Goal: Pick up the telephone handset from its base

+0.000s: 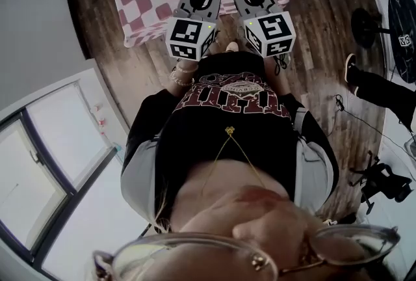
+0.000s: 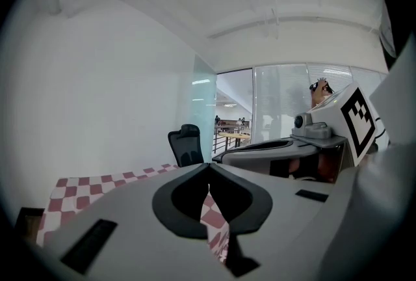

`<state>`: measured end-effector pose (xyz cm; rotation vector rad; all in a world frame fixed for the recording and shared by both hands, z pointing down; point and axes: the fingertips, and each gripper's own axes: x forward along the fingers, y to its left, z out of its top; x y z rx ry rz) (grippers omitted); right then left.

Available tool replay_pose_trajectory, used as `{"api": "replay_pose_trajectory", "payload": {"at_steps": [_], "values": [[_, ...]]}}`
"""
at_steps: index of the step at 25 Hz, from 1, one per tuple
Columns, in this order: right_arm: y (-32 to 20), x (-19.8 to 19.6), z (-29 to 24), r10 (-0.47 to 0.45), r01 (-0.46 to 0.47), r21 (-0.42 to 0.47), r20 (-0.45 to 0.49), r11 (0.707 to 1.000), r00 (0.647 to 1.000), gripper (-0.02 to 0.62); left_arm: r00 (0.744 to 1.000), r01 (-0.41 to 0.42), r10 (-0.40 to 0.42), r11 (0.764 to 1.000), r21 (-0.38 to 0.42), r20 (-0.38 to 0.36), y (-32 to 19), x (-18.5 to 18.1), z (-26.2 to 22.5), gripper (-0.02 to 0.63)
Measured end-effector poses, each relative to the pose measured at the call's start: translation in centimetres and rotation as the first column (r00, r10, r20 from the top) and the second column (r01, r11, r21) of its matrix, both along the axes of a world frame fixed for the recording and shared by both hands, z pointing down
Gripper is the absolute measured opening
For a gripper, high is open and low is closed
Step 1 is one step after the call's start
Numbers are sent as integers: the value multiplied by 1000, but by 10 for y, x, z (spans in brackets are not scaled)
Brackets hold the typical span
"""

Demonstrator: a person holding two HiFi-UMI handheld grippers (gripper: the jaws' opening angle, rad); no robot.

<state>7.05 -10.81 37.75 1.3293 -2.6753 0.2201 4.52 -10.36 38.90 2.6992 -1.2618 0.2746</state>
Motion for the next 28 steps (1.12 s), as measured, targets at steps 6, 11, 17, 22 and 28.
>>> {"api": "replay_pose_trajectory", "payload": {"at_steps": [6,11,17,22,28], "values": [[-4,4,7,-62,62,-14,-4,998,998,20,998,62,-62,998,0,-3,-4,2,2,11],[-6,5,11,-92,92,-17,1,996,996,20,996,84,-84,996,-4,-3,-3,5,5,11],[-10,8,13,-93,93,-23,19,995,996,20,997,83,-83,997,2,10,-8,6,6,11],[-20,10,13,-75,75,-21,21,997,997,20,998,61,-61,998,6,6,-20,10,6,11],[-40,9,11,-62,62,-18,13,998,998,20,999,51,-51,999,14,3,-42,8,5,11]]}}
